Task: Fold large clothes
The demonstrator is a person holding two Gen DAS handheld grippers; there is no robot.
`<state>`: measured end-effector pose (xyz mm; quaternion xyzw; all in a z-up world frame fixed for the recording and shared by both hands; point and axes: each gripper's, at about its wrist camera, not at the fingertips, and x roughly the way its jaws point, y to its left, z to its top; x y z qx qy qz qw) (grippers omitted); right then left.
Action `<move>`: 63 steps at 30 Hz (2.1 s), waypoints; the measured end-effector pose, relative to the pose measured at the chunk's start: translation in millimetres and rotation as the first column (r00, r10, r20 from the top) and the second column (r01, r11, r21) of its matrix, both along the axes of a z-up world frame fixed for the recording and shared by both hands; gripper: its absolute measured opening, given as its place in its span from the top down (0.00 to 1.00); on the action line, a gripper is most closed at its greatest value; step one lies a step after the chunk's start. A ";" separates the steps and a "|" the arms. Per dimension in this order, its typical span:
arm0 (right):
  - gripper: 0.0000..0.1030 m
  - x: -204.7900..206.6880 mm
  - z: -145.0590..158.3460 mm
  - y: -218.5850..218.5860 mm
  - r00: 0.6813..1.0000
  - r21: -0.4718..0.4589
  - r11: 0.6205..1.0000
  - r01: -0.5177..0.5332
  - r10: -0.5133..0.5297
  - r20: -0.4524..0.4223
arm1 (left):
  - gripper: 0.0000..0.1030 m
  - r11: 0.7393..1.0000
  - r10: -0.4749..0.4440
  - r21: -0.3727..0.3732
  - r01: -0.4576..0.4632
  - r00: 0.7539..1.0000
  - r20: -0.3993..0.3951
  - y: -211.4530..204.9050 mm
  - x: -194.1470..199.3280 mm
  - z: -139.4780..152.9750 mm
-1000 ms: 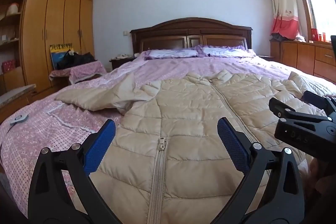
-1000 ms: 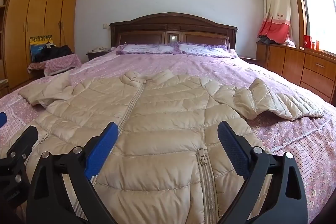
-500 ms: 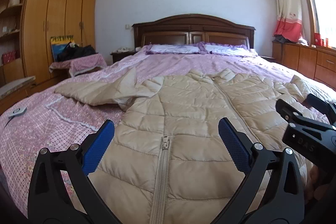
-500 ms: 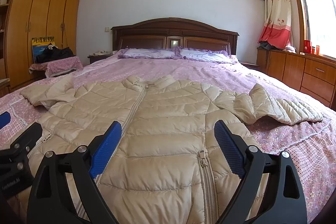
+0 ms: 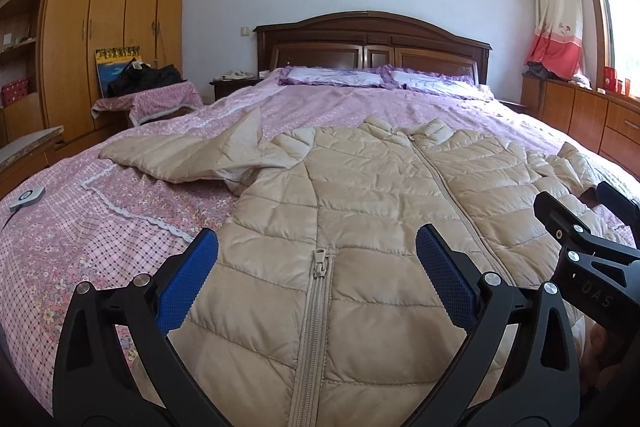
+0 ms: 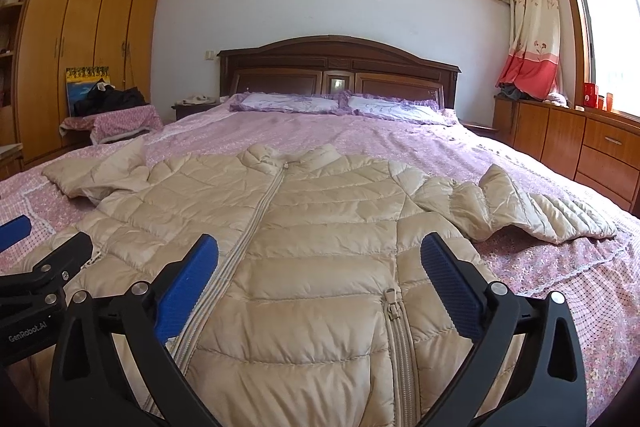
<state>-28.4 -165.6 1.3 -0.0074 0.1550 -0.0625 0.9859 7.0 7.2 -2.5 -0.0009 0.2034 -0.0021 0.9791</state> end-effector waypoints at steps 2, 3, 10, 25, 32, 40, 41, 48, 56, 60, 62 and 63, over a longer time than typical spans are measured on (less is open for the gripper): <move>0.05 0.2 -0.1 0.4 1.000 0.000 1.000 -0.001 0.001 -0.002 | 0.04 1.000 -0.001 0.000 0.001 1.000 0.001 -0.6 0.1 -0.5; 0.05 0.3 -0.1 0.4 1.000 0.001 1.000 -0.001 0.001 -0.004 | 0.04 1.000 -0.001 0.003 0.001 1.000 -0.001 -1.4 0.4 -0.5; 0.05 1.0 -1.2 0.7 1.000 0.003 1.000 -0.002 0.002 -0.008 | 0.04 1.000 -0.004 0.002 0.004 1.000 -0.010 0.4 0.4 -2.6; 0.05 2.4 -2.0 0.9 1.000 0.001 1.000 -0.005 0.005 -0.017 | 0.04 1.000 -0.007 0.004 0.007 1.000 -0.017 -0.5 1.9 -3.6; 0.05 2.5 -2.1 0.8 1.000 0.002 1.000 -0.005 0.005 -0.017 | 0.04 0.999 -0.029 0.024 0.030 0.999 -0.024 -1.8 4.0 -4.8; 0.05 2.7 -2.5 1.0 1.000 0.002 1.000 -0.005 0.005 -0.018 | 0.04 0.999 -0.030 0.024 0.031 0.999 -0.026 -2.6 4.1 -6.2; 0.05 2.8 -2.5 1.0 1.000 0.002 1.000 -0.005 0.005 -0.018 | 0.04 0.999 -0.031 0.024 0.031 0.999 -0.027 -1.9 4.2 -5.8; 0.05 2.8 -2.5 0.9 1.000 0.002 1.000 -0.005 0.005 -0.019 | 0.04 0.999 -0.031 0.024 0.031 0.999 -0.027 -2.2 4.0 -6.2; 0.05 3.4 -4.7 1.9 1.000 0.002 1.000 -0.007 0.007 -0.023 | 0.04 0.999 -0.031 0.023 0.032 0.999 -0.028 -1.7 4.2 -5.7; 0.05 3.7 -5.8 2.0 1.000 0.008 1.000 -0.006 0.007 -0.027 | 0.04 0.989 -0.129 -0.088 0.121 0.987 -0.095 9.9 18.7 1.9; 0.05 5.9 -7.6 1.7 0.999 0.014 1.000 -0.006 0.006 -0.039 | 0.04 0.954 -0.200 -0.247 0.167 0.973 -0.114 33.1 35.5 11.7; 0.05 7.0 -7.9 1.5 0.999 0.016 1.000 -0.006 0.007 -0.045 | 0.04 0.940 -0.205 -0.300 0.164 0.972 -0.111 43.6 42.0 15.5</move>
